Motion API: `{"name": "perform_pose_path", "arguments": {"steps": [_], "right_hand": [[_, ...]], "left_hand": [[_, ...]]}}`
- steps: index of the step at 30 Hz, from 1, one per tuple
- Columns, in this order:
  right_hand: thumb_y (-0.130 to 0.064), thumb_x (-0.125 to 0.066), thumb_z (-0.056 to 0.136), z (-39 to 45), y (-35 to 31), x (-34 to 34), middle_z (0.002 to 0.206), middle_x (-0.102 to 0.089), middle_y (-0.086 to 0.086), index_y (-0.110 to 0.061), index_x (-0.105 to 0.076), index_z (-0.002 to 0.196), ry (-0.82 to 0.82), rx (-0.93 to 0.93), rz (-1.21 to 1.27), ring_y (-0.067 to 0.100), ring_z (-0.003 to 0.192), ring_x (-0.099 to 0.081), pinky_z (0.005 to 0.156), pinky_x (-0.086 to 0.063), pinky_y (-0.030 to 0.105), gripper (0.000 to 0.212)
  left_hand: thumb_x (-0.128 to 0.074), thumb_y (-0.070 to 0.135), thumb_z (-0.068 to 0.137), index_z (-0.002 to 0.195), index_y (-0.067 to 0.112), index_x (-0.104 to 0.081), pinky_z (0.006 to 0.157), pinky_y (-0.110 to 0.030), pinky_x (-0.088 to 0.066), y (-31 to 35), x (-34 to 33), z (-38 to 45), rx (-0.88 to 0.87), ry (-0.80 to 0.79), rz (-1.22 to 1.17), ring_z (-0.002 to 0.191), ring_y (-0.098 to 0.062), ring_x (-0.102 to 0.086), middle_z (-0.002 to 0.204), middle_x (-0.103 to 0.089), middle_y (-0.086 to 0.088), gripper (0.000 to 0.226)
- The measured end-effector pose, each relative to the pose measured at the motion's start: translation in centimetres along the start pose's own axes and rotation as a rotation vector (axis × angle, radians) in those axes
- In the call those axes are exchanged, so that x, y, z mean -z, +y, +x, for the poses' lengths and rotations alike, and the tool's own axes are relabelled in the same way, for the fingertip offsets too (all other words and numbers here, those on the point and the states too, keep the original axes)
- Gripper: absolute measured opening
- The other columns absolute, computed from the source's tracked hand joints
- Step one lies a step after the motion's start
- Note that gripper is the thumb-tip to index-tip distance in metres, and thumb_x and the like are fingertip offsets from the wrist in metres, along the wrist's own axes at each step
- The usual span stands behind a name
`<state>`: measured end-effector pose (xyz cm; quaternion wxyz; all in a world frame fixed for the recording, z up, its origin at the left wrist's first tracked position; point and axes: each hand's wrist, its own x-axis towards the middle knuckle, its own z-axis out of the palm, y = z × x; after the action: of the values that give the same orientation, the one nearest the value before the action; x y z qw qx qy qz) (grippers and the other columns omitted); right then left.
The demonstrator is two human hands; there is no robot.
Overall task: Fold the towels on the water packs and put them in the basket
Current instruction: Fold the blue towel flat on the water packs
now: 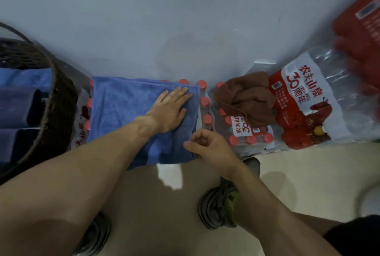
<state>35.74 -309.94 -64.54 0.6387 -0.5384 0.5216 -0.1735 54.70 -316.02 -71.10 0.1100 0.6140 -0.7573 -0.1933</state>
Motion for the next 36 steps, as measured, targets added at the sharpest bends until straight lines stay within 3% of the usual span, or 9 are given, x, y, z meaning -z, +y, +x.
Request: {"name": "perform_pose_path", "arguments": {"steps": [3,6,10,14,20,24,30,33,36], "right_hand": [[-0.019,-0.079,0.082,-0.6,0.6,-0.9,0.079,-0.064,-0.001,-0.026,-0.066,0.098,-0.097,-0.055,-0.153,0.005,0.059,-0.061,0.053,-0.047,0.016,0.022],[-0.023,-0.079,0.081,-1.0,1.5,-1.5,0.088,-0.065,0.000,-0.021,-0.064,0.109,-0.022,-0.083,-0.252,0.011,0.071,-0.063,0.066,-0.054,0.027,0.032],[-0.023,-0.073,0.084,-1.6,2.2,-2.4,0.077,-0.062,-0.008,-0.015,-0.059,0.099,0.140,-0.010,-0.392,0.000,0.064,-0.056,0.052,-0.039,0.009,0.021],[-0.009,-0.064,0.086,-2.0,2.0,-3.4,0.076,-0.064,-0.003,-0.013,-0.058,0.099,0.278,0.107,-0.260,0.015,0.068,-0.060,0.059,-0.047,0.026,0.015],[-0.004,-0.060,0.083,-2.7,0.5,-2.5,0.086,-0.068,-0.018,-0.021,-0.071,0.113,0.287,0.236,-0.224,0.005,0.081,-0.064,0.069,-0.054,0.020,0.037],[-0.016,-0.068,0.085,-3.0,0.9,-1.6,0.068,-0.071,0.010,-0.006,-0.076,0.089,0.270,0.040,-0.299,0.029,0.065,-0.068,0.066,-0.058,0.047,0.013],[-0.027,-0.086,0.073,-4.0,1.7,-0.5,0.061,-0.072,0.003,-0.014,-0.072,0.074,-0.072,-0.335,-0.240,0.016,0.055,-0.071,0.054,-0.058,0.025,0.019],[-0.040,-0.086,0.066,-4.5,2.2,0.2,0.045,-0.053,-0.005,-0.020,-0.060,0.059,-0.191,-0.533,-0.342,0.012,0.036,-0.047,0.040,-0.038,0.018,0.034],[-0.057,-0.081,0.065,-4.4,2.7,0.9,0.050,-0.046,-0.002,-0.018,-0.056,0.068,-0.159,-0.690,-0.384,0.014,0.042,-0.039,0.044,-0.036,0.021,0.047]], "left_hand": [[-0.035,0.029,0.103,0.155,0.021,-0.020,0.121,-0.039,0.000,-0.2,-0.3,0.2,-0.005,0.002,-0.004,0.151,-0.013,-0.005,0.164,-0.010,0.004,0.055],[-0.035,0.030,0.102,0.154,0.022,-0.022,0.121,-0.039,-0.001,-0.4,-0.6,0.3,-0.007,0.010,-0.004,0.151,-0.013,-0.006,0.164,-0.012,0.003,0.055],[-0.037,0.030,0.100,0.154,0.022,-0.024,0.121,-0.040,-0.003,-0.5,-0.7,0.4,-0.009,0.016,-0.034,0.151,-0.013,-0.008,0.163,-0.015,0.003,0.056],[-0.037,0.029,0.100,0.154,0.022,-0.024,0.121,-0.040,-0.003,-0.6,-0.8,0.4,-0.007,0.022,-0.034,0.151,-0.013,-0.009,0.163,-0.016,0.003,0.055],[-0.038,0.028,0.101,0.154,0.024,-0.022,0.121,-0.040,-0.001,-0.6,-0.6,0.6,-0.001,0.003,-0.027,0.151,-0.013,-0.007,0.163,-0.014,0.003,0.056],[-0.037,0.029,0.101,0.154,0.023,-0.022,0.121,-0.040,-0.001,-0.5,-0.3,0.5,-0.005,-0.016,-0.034,0.151,-0.013,-0.006,0.164,-0.012,0.003,0.055],[-0.037,0.030,0.102,0.154,0.023,-0.022,0.121,-0.039,-0.001,-0.4,0.0,0.4,-0.007,-0.029,-0.028,0.151,-0.014,-0.007,0.164,-0.012,0.003,0.055],[-0.038,0.030,0.101,0.154,0.023,-0.022,0.121,-0.040,-0.002,-0.4,0.0,0.3,-0.011,-0.023,-0.027,0.151,-0.014,-0.008,0.164,-0.013,0.002,0.055],[-0.037,0.030,0.102,0.155,0.022,-0.022,0.122,-0.040,-0.002,-0.1,0.1,0.2,-0.009,-0.023,-0.020,0.151,-0.014,-0.007,0.164,-0.013,0.002,0.056]]}}
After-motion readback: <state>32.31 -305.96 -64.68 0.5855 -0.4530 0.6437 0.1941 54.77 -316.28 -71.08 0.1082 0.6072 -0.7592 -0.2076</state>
